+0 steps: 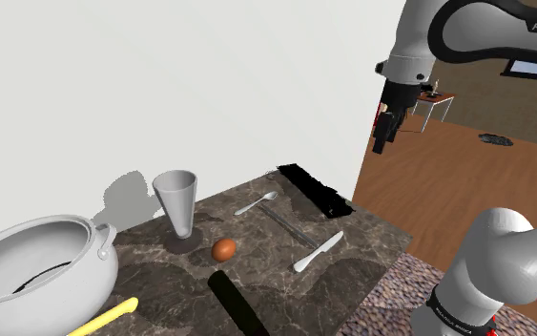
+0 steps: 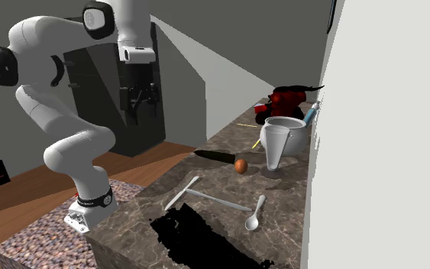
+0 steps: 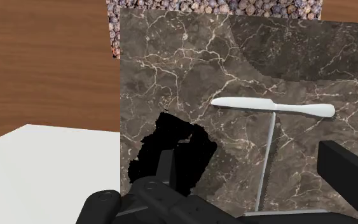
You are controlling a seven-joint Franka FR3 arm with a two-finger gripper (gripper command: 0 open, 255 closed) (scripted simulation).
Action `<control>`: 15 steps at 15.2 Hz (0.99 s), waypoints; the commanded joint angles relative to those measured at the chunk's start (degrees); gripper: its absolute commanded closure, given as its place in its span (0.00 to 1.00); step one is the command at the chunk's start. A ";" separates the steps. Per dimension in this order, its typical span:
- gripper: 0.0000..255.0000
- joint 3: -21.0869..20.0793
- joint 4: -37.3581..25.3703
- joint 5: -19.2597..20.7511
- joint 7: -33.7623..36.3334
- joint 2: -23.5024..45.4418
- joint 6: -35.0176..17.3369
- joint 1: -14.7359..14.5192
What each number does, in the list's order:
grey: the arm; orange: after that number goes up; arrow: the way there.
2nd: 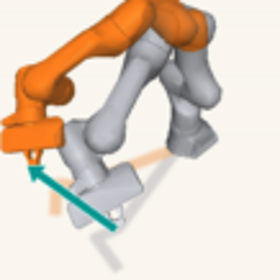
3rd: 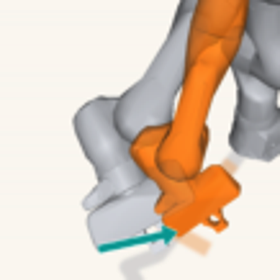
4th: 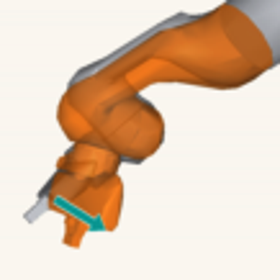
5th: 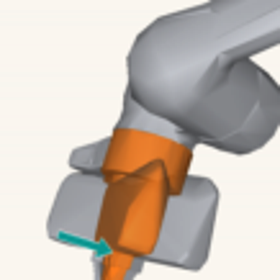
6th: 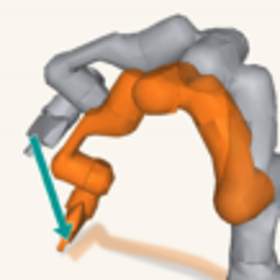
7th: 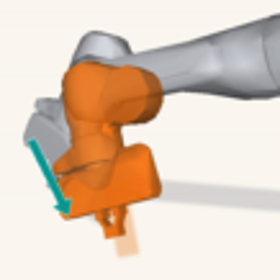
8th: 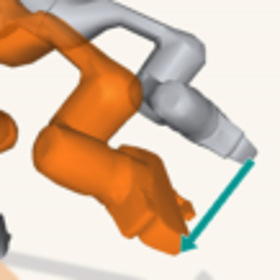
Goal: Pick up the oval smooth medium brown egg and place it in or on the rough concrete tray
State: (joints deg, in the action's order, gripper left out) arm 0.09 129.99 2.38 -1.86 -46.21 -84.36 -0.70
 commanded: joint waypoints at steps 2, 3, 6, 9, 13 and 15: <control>0.00 -1.43 0.78 -0.78 2.12 0.22 -0.94 -0.03; 0.00 -2.88 1.47 -1.55 4.23 0.55 -1.91 -0.03; 0.00 -7.21 2.99 -3.75 10.53 2.20 -4.94 -0.10; 0.00 -11.58 3.67 -5.68 16.78 4.82 -8.12 -0.03; 0.00 -17.38 3.25 -7.47 25.18 9.77 -12.48 0.35; 0.00 -20.28 2.48 -7.91 29.43 12.84 -14.64 0.75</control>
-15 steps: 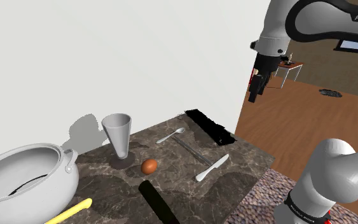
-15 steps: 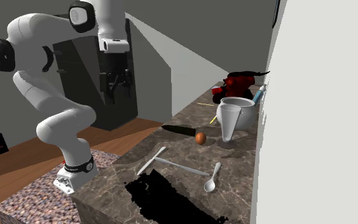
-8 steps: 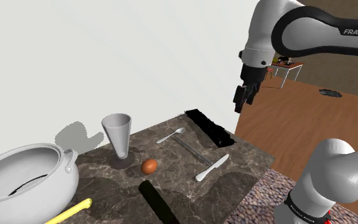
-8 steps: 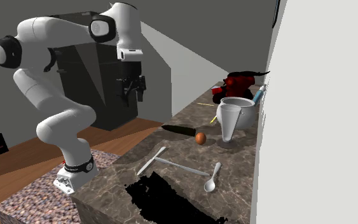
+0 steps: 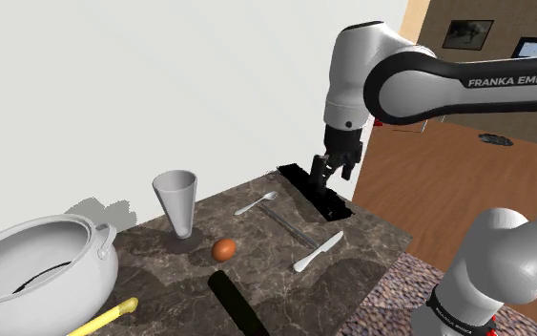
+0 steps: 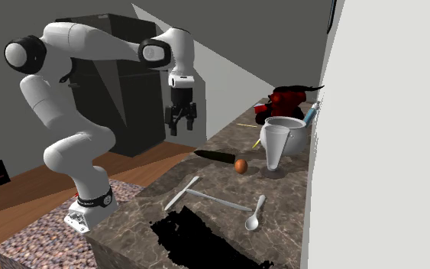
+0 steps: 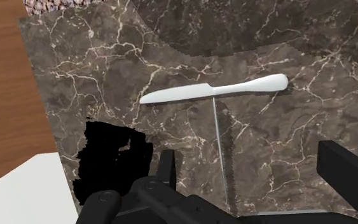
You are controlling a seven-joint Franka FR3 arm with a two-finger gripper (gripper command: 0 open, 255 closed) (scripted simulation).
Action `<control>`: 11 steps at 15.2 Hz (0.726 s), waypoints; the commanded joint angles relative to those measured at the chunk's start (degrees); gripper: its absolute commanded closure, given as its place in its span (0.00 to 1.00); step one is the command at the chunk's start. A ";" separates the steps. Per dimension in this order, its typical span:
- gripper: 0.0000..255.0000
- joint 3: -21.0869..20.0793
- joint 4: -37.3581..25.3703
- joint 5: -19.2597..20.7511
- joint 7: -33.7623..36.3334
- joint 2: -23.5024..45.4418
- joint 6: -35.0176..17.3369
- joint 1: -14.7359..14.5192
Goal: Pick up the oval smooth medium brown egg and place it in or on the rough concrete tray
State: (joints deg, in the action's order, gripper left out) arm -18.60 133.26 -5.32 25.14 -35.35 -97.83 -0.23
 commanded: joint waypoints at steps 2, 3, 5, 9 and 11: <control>0.00 -4.47 -1.94 -0.26 6.77 5.43 -3.27 0.81; 0.00 -5.89 -2.65 -0.11 9.00 7.30 -4.29 1.12; 0.00 -8.73 -4.36 0.56 13.55 11.30 -6.21 1.84; 0.00 -14.18 -8.86 3.71 23.32 20.44 -9.45 3.42; 0.00 -16.58 -11.67 6.34 28.60 25.64 -10.62 4.01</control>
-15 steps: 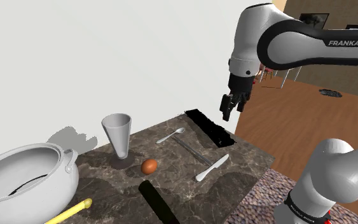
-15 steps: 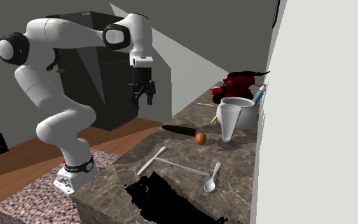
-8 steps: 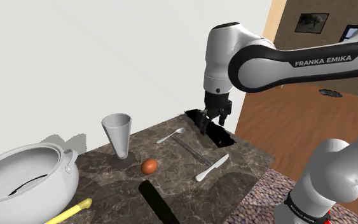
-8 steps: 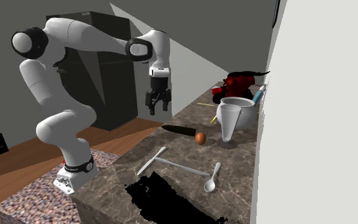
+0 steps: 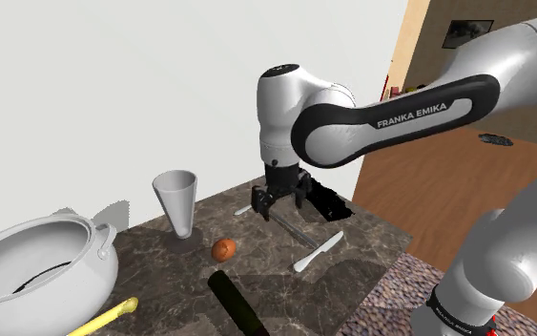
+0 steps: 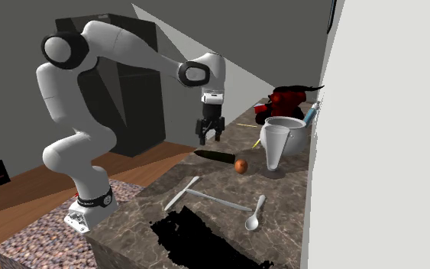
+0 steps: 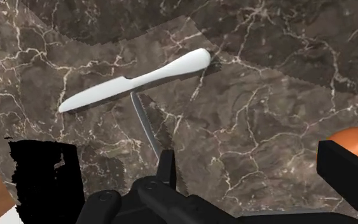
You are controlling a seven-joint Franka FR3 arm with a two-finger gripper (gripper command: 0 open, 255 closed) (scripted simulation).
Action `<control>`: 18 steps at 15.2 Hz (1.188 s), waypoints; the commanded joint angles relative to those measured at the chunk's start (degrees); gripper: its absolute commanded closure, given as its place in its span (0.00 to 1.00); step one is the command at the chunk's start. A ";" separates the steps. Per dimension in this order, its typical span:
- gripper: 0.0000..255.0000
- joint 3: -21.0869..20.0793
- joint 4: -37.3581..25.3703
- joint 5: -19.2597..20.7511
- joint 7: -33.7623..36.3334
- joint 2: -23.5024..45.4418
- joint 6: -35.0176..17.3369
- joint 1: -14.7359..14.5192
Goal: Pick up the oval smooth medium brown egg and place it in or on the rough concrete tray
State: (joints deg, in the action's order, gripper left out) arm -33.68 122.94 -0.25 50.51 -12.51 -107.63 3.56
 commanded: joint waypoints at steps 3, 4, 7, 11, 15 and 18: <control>0.00 -4.15 -6.32 6.44 11.51 11.32 -1.73 0.19; 0.00 -4.69 -8.18 8.38 14.27 14.29 -1.78 -0.16; 0.00 -4.99 -14.41 14.22 22.00 23.27 -1.16 -2.39; 0.00 -3.07 -24.20 20.66 30.12 34.66 0.97 -7.27; 0.00 -0.98 -30.64 23.67 33.85 41.48 2.09 -10.75; 0.00 -0.67 -28.94 24.15 34.20 41.92 0.07 -10.51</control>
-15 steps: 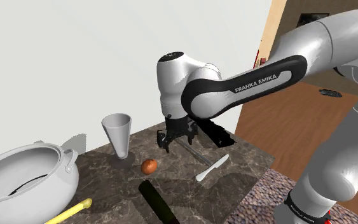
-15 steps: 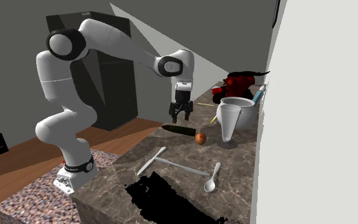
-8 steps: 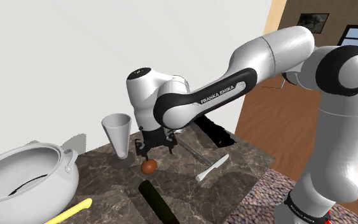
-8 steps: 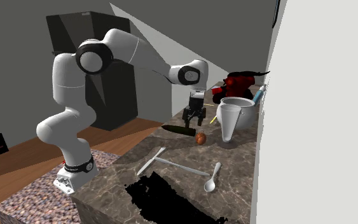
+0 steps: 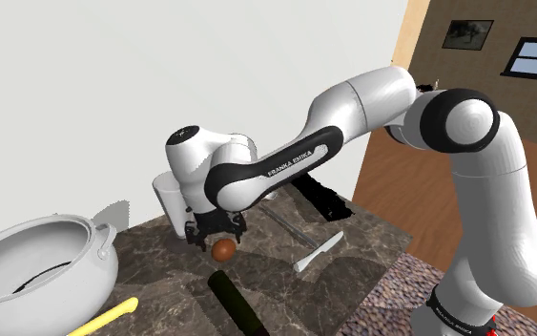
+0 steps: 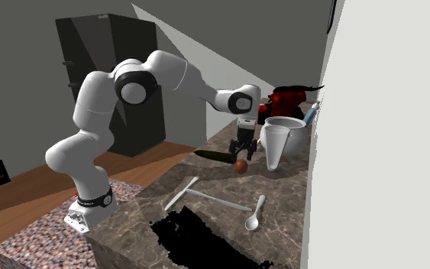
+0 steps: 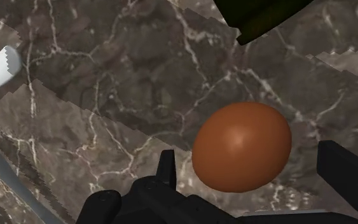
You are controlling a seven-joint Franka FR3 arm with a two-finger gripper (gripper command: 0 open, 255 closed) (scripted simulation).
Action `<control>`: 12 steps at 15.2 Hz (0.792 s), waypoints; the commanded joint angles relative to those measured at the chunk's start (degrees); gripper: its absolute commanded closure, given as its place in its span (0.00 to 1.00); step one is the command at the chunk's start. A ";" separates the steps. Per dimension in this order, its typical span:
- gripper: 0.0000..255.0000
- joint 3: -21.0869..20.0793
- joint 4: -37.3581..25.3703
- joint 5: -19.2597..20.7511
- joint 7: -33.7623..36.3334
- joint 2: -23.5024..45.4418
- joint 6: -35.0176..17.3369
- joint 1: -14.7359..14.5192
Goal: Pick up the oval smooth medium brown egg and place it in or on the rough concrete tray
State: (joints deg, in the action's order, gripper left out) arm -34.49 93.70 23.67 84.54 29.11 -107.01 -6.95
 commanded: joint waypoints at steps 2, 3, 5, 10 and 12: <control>0.00 0.37 1.35 0.59 0.42 0.65 -1.88 0.13; 0.00 0.48 1.85 0.78 0.55 0.85 -2.53 0.20; 0.00 0.55 2.14 0.89 0.63 0.96 -2.91 0.23; 0.00 0.55 2.13 0.89 0.63 0.96 -2.90 0.23; 1.00 0.55 2.13 0.89 0.63 0.96 -2.90 0.23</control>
State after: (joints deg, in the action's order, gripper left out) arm -33.94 95.81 24.57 85.17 30.03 -109.89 -6.71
